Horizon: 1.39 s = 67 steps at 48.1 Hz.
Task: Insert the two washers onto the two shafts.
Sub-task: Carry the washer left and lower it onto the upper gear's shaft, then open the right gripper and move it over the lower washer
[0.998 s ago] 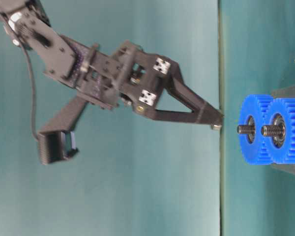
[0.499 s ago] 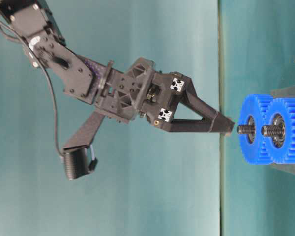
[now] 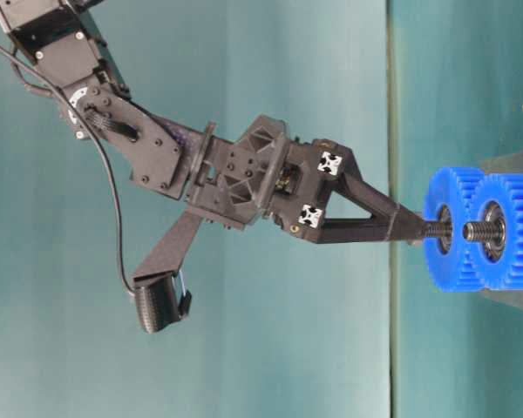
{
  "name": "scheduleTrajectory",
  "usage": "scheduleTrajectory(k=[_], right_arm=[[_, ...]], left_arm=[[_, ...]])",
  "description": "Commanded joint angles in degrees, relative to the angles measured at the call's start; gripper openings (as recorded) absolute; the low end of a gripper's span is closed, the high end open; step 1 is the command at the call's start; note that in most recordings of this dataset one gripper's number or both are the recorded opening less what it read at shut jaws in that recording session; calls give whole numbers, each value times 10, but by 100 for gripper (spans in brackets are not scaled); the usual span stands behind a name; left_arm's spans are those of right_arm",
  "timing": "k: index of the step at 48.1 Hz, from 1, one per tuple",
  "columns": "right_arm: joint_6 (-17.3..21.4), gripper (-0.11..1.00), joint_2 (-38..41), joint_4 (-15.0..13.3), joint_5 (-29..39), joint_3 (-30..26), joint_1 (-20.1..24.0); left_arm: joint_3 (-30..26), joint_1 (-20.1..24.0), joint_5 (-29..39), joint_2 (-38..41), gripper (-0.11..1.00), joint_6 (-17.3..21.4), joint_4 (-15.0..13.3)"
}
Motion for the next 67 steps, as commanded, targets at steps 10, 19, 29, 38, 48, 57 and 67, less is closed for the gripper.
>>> scheduleTrajectory(k=[10, 19, 29, 38, 48, 57, 67], right_arm=[[-4, 34, -5, -1, 2, -15, 0], [-2, 34, -2, -1, 1, -15, 0], [-1, 34, 0, -1, 2, -16, 0], [2, 34, 0, -1, 2, -16, 0], [6, 34, 2, -1, 2, -16, -4], [6, 34, 2, -1, 0, -20, -4], [6, 43, 2, -1, 2, -21, -5]], left_arm=[[-9, 1, -4, 2, 1, -1, 1], [-9, 1, -3, 2, 1, -1, 2], [-9, 1, -3, 2, 1, -1, 2], [-8, 1, -3, 2, 1, -1, 1], [-9, 1, -4, 2, 1, -1, 1], [-10, 1, -3, 2, 1, -1, 2], [-11, 1, -3, 2, 1, -2, 2]])
